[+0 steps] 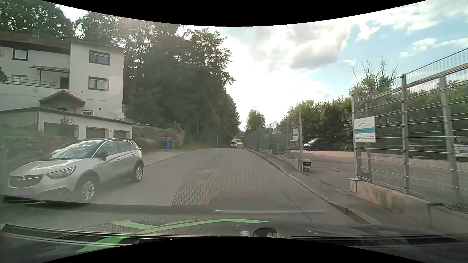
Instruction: Follow the waypoints while adhering to traffic rules and regulations
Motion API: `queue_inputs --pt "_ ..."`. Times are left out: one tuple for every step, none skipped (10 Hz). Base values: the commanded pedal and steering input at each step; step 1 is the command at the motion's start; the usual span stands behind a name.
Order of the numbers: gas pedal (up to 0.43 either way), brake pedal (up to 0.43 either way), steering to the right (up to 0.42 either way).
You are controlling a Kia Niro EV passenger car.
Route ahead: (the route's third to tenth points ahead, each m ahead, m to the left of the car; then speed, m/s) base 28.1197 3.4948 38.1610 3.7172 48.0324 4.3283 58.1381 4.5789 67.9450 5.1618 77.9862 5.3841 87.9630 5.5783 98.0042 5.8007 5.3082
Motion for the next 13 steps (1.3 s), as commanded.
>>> queue_inputs --pt "0.079 0.000 -0.014" --pt "0.000 0.000 -0.014" --pt "0.000 0.000 -0.014" --pt "0.000 0.000 -0.014" --pt "0.008 0.000 -0.014" --pt "0.039 0.000 -0.014" --pt "0.079 0.000 -0.014" --pt "0.087 0.000 -0.017" --pt "0.110 0.000 -0.019" --pt "0.110 0.000 -0.020" --pt "0.118 0.000 -0.020" --pt "0.169 0.000 -0.020" --pt "0.177 0.000 -0.020"
